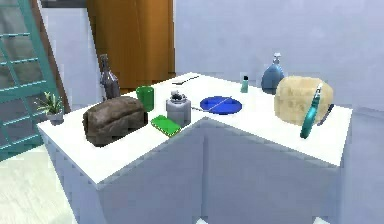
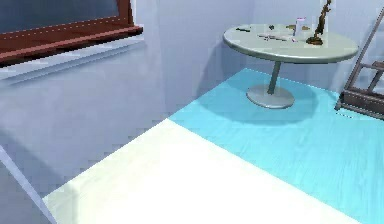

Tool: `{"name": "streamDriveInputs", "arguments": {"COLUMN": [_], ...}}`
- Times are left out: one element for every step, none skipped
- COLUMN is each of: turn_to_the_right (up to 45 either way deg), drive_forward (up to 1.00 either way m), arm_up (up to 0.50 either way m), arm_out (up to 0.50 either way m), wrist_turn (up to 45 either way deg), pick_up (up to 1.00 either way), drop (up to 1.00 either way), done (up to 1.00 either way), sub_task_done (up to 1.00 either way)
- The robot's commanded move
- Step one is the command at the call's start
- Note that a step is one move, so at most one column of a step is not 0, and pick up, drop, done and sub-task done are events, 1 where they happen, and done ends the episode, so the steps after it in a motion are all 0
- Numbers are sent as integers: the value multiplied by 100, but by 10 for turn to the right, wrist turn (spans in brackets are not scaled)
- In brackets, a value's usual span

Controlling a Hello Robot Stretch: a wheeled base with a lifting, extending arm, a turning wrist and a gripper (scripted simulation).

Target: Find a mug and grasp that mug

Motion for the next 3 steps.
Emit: {"name": "streamDriveInputs", "arguments": {"turn_to_the_right": [30, 0, -450], "drive_forward": [0, 40, 0], "arm_up": [0, 0, 0], "arm_out": [0, 0, 0], "wrist_turn": [0, 0, 0], "pick_up": [0, 0, 0], "drop": [0, 0, 0], "done": [0, 0, 0], "sub_task_done": [0, 0, 0]}}
